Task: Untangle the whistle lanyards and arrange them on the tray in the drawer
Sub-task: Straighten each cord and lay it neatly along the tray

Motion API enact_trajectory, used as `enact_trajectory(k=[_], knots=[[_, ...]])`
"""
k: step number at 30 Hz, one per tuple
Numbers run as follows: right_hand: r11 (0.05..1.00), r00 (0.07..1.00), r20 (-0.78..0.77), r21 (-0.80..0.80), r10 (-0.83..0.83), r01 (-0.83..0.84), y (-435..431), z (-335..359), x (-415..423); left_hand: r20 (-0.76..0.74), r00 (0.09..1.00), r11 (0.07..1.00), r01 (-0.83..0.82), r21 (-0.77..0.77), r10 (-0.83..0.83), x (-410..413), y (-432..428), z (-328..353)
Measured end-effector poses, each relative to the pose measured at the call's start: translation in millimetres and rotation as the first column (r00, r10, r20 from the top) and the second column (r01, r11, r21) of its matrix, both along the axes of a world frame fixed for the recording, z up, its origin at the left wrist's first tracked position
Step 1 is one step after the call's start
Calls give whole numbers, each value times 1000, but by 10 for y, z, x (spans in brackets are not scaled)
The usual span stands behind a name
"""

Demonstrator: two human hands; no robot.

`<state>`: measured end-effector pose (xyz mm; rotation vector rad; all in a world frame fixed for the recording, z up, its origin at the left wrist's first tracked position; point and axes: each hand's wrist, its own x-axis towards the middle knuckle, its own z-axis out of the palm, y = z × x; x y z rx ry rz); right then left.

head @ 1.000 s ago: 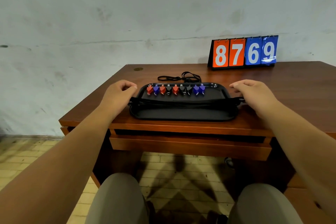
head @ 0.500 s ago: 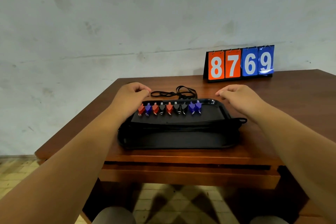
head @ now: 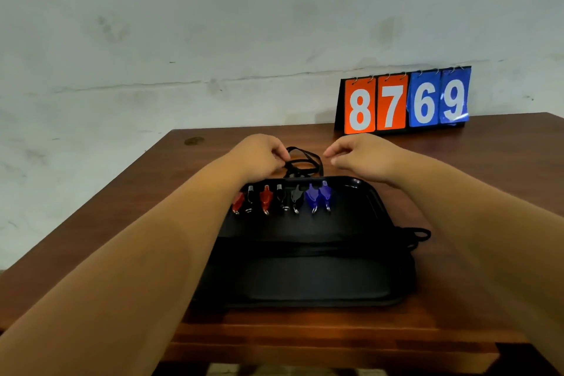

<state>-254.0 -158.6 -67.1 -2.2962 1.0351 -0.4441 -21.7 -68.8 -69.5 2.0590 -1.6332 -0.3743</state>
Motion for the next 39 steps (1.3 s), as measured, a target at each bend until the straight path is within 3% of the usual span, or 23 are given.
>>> enact_trajectory(k=[6,9,13,17,26,32,39], knots=[[995,989,-110,47,97,-92,-196,-5,381,98,995,991,4,137,-17,18,-376,-114],[995,981,-165,24,102,-99,-231,-38,520,123,991,996,-54,72,44,35,-459,-164],[999,992,-113,-16,48,-50,-271,-112,626,-106,991,995,-90,-50,85,35,-500,-203],[998,999,-21,-45,-33,32,-289,-99,617,-70,991,982,-124,-140,115,15,-457,-63],[979,974,154,-90,-166,181,-369,181,375,-411,908,920,-221,-322,74,131,-285,298],[961,959,189,-138,-210,238,-368,349,213,-445,895,866,-247,-434,33,202,-154,569],[938,925,232,-106,-300,330,-314,470,-65,-495,861,789,-386,-479,120,322,25,766]])
